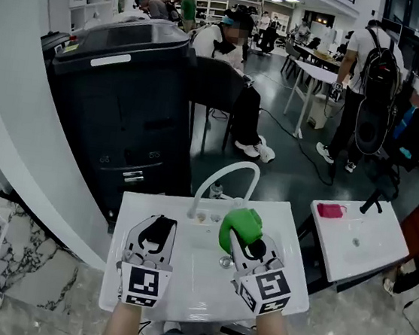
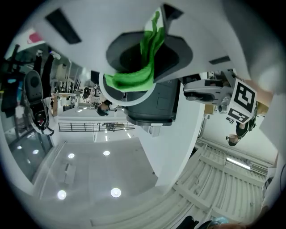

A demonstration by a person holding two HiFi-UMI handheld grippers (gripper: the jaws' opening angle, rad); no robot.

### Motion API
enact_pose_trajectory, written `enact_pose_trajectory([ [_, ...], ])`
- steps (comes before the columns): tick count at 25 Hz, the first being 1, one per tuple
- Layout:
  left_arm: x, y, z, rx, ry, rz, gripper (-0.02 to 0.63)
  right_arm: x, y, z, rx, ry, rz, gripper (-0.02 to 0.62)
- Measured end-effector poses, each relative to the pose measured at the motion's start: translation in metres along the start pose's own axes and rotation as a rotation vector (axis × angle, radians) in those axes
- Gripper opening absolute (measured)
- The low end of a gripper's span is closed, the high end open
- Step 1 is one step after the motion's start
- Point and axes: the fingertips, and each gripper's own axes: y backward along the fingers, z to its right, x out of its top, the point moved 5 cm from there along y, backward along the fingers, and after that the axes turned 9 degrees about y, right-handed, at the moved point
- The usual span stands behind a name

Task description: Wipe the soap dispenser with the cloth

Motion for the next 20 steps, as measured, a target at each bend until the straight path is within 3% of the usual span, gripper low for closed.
enact_pose_trajectory([
  [11, 0.012, 0.012, -0.021, 0.065, 0.085, 0.068, 0.104, -0.002, 0.002, -0.003, -0.032, 0.014, -0.012, 0.044],
  [20, 0.012, 0.015, -0.026, 0.079, 0.083, 0.060, 0.104, -0.005, 0.005, 0.001, -0.032, 0.030, -0.029, 0.044],
])
